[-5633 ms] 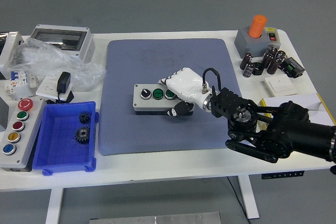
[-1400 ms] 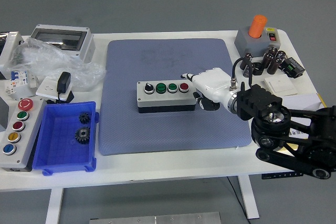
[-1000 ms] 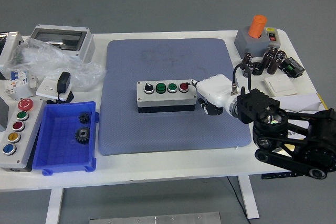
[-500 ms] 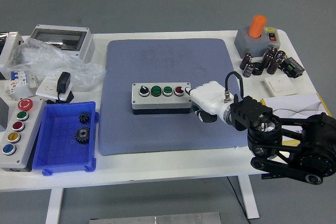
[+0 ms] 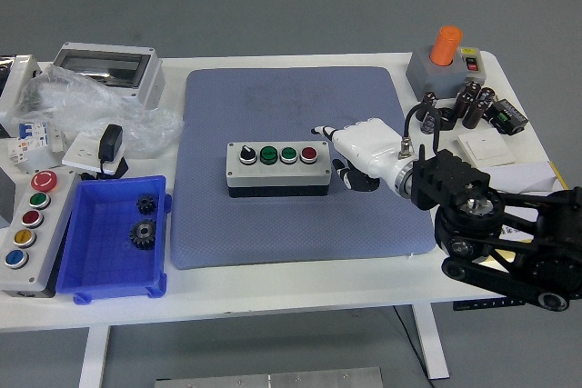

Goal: Pick up the button,place it on the desk,press the button,press the button

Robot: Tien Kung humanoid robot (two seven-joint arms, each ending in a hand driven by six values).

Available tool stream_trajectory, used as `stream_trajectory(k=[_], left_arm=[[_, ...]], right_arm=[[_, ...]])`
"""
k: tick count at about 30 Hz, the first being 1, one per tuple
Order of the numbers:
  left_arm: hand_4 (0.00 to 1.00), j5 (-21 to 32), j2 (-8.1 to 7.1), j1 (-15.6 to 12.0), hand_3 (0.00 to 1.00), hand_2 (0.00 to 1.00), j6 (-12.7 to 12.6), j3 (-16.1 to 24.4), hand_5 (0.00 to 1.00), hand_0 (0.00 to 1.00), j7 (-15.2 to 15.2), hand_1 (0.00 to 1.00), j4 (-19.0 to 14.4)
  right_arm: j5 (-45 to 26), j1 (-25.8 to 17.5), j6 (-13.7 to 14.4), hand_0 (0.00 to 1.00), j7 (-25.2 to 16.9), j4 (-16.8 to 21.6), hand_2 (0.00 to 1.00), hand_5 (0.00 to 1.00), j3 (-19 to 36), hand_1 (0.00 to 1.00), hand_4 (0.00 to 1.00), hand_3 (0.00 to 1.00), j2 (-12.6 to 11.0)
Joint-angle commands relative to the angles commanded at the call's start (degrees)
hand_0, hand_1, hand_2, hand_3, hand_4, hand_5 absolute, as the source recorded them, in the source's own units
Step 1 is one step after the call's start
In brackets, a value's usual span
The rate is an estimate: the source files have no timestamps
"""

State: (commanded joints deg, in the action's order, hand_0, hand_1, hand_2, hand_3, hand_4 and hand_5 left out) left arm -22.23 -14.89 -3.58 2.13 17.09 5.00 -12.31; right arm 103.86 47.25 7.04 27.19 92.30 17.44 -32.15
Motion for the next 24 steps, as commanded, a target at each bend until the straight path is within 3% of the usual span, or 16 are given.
stream_trajectory(k=[5,9,10,14,15,17,20,21,24], left_arm=[[0.784,-0.07,0.07,0.01,0.629,0.609,-0.01,0.03,0.392,0.643,0.01,0.693,-0.02],[0.784,0.07,0.3,-0.05,0.629,0.609,-0.1,-0.29,0.392,0.643,0.07,0.693,-0.02],[0.783,0.01,0.36,0.0,0.629,0.61,-0.16,-0.3,0.393,0.643,0.1,0.693,-0.03],[0.783,-0.39,0.48,0.39,0.629,0.61,-0.44,0.06,0.393,0.643,0.15,0.693,-0.08],[0.783,-0.43,0.5,0.47,0.629,0.609,-0.5,0.11,0.392,0.644,0.17,0.693,-0.08],[0.783,-0.57,0.5,0.7,0.629,0.609,-0.64,0.3,0.392,0.644,0.34,0.693,-0.08],[0.783,-0.71,0.27,1.06,0.629,0.609,-0.87,0.56,0.392,0.644,0.6,0.693,-0.06],[0.782,-0.75,0.15,1.2,0.628,0.609,-0.94,0.54,0.392,0.643,0.71,0.692,-0.05],[0.782,-0.76,-0.21,1.57,0.628,0.609,-1.01,0.34,0.392,0.643,0.96,0.692,-0.04]], right_arm=[[-3.6,-5.49,6.27,0.332,-6.16,1.89,0.248,0.002,8.14,0.354,0.337,0.924,-3.07],[-7.8,-10.04,11.45,0.332,-11.34,0.09,0.248,0.002,14.74,0.354,0.337,0.924,-2.27],[-9.58,-11.79,13.32,0.283,-13.55,-0.85,0.31,0.149,17.4,0.37,0.66,0.861,-1.31],[-17.41,-18.0,18.8,0.283,-21.7,-4.64,0.31,0.149,25.8,0.37,0.66,0.861,2.65],[-19.47,-19.49,19.75,0.457,-23.76,-5.52,0.626,0.256,27.86,0.52,0.81,0.789,3.42],[-24.14,-22.95,20.08,0.457,-28.42,-7.74,0.626,0.256,32.4,0.52,0.81,0.789,4.75],[-31.02,-27.62,18.0,0.457,-35.3,-10.82,0.626,0.256,38.14,0.52,0.81,0.789,5.45],[-33.42,-29.03,17.12,0.75,-37.7,-11.59,0.769,0.592,39.86,0.723,0.939,0.8,5.55],[-39.96,-32.35,15.03,0.75,-44.22,-13.1,0.769,0.592,44.22,0.723,0.939,0.8,6.09]])
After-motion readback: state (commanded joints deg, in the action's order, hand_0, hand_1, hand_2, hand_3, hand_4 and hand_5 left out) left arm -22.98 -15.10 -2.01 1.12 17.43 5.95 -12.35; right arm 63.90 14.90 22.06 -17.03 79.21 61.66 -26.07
